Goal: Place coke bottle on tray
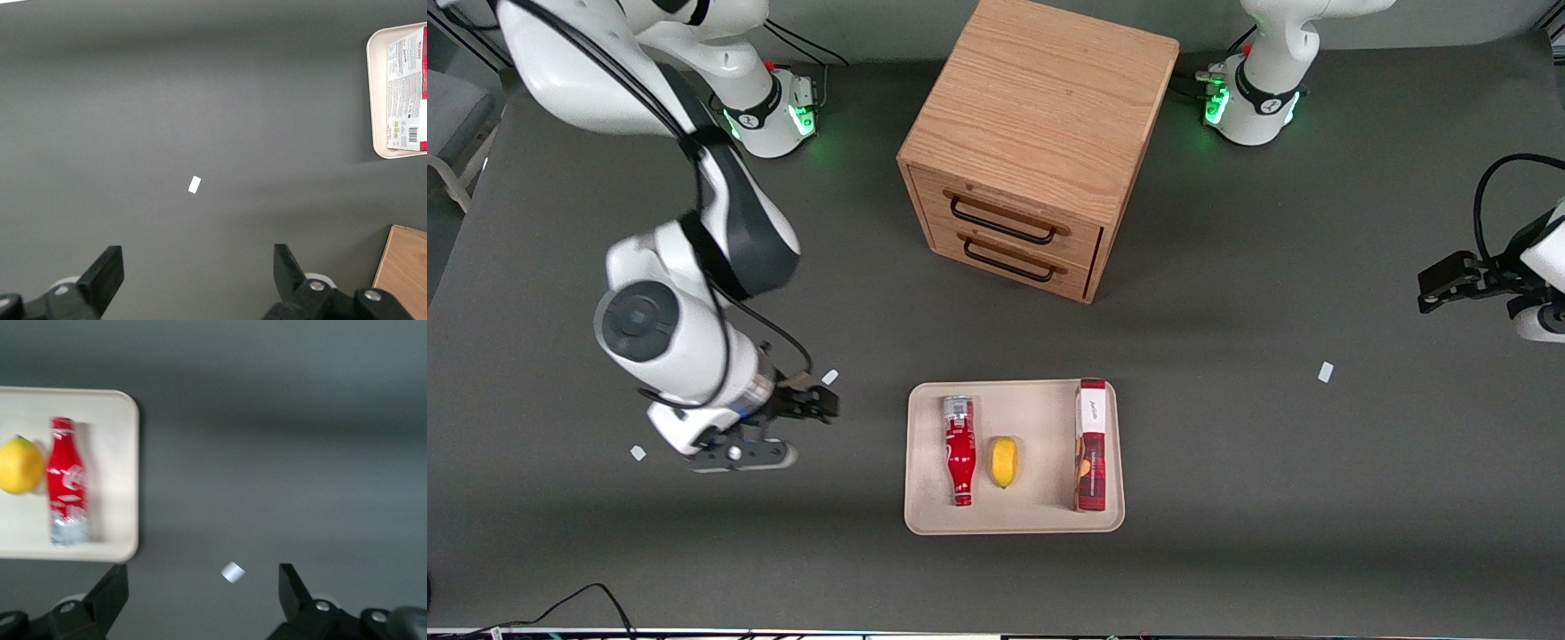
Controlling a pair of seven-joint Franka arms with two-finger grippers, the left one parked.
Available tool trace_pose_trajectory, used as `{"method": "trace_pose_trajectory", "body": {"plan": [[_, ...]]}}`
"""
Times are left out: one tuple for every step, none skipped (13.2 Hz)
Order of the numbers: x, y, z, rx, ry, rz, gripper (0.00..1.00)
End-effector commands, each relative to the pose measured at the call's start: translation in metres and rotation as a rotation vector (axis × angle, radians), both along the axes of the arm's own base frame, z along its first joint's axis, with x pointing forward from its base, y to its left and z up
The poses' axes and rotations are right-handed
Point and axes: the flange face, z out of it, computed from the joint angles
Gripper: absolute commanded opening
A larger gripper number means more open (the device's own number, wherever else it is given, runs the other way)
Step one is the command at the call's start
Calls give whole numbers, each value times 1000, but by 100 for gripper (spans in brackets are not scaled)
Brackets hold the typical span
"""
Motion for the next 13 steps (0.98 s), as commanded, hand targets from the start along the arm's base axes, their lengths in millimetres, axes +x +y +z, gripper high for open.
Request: {"method": "trace_pose_trajectory", "body": {"plan": [[-42, -54, 39, -9, 33, -44, 100], [-58, -73, 54, 13, 28, -84, 100], [-72, -94, 66, 37, 10, -119, 100], [-86, -112, 79, 61, -2, -134, 100], [-94, -124, 88, 85, -5, -160, 100], [-100, -134, 99, 91, -8, -180, 100], [-106, -142, 108, 89, -4, -201, 100], [-109, -152, 114, 89, -5, -211, 100], [-114, -156, 121, 87, -2, -212, 100], [-119, -157, 129, 88, -4, -213, 100], [-124, -158, 139, 81, -9, -208, 100], [-125, -174, 147, 77, -15, -194, 100], [-123, -192, 154, 76, -28, -154, 100]]}}
